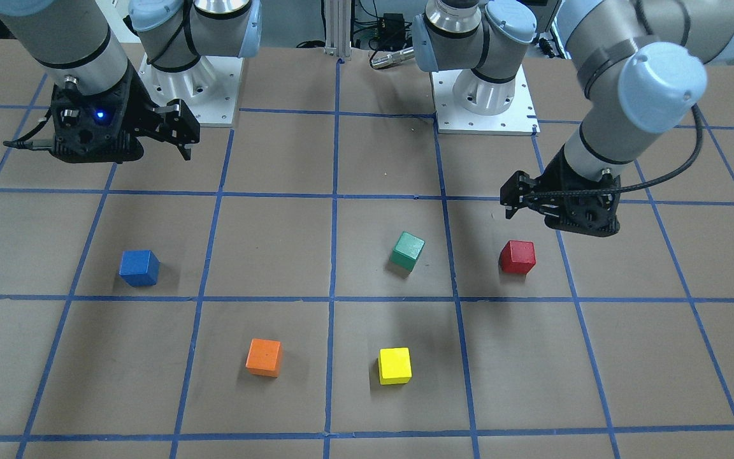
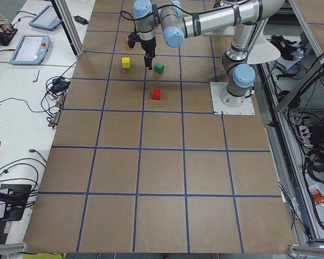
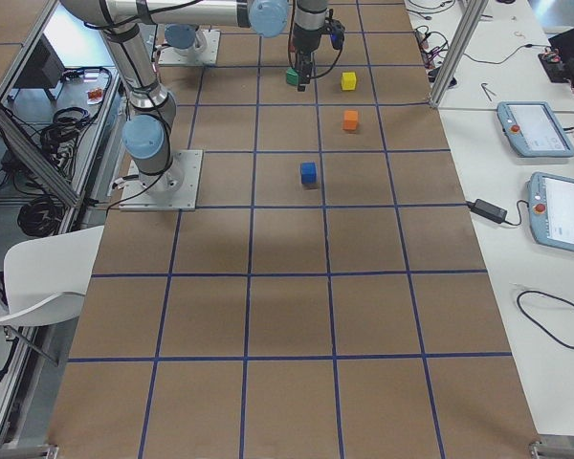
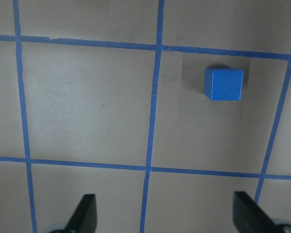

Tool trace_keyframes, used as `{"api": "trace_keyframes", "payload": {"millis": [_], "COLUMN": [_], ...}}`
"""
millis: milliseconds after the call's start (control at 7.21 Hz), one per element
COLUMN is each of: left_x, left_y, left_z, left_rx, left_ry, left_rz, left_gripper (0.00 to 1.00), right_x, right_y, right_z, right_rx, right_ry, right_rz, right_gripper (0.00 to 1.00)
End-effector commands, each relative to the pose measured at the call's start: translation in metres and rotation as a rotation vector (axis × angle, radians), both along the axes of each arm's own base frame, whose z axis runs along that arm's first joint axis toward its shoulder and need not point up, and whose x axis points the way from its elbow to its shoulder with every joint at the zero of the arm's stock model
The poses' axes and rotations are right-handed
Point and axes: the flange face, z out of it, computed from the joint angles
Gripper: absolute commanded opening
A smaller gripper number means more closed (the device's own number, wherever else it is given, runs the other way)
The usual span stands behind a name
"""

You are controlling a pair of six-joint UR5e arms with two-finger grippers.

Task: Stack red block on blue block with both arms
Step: 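Lower the left gripper onto the red cube and close it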

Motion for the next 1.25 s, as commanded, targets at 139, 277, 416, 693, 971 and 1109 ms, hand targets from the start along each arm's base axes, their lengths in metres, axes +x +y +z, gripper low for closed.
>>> {"api": "trace_keyframes", "payload": {"millis": [139, 277, 416, 693, 971, 1109], "left_x": [0.023, 0.025, 0.027, 0.028, 0.03, 0.029], "left_y": [0.014, 0.017, 0.014, 0.011, 0.003, 0.007], "left_z": [-0.053, -0.064, -0.078, -0.105, -0.128, -0.137], "left_rx": [-0.011, -0.001, 0.002, 0.02, 0.031, 0.051], "left_ry": [-0.005, 0.001, 0.004, 0.01, 0.009, 0.016], "left_rz": [0.036, 0.013, -0.026, -0.051, -0.059, -0.056], "left_gripper": [1.0, 1.0, 1.0, 1.0, 1.0, 1.0], "right_x": [-0.001, 0.0, 0.0, 0.0, 0.001, 0.0], "right_y": [0.002, 0.001, 0.001, 0.001, 0.002, 0.001], "right_z": [0.009, 0.017, 0.025, 0.033, 0.04, 0.04], "right_rx": [-0.011, -0.028, -0.043, -0.062, -0.08, -0.086], "right_ry": [0.002, 0.003, 0.001, 0.003, -0.004, -0.001], "right_rz": [-0.001, 0.001, 0.001, 0.001, 0.0, 0.0], "right_gripper": [1.0, 1.0, 1.0, 1.0, 1.0, 1.0]}}
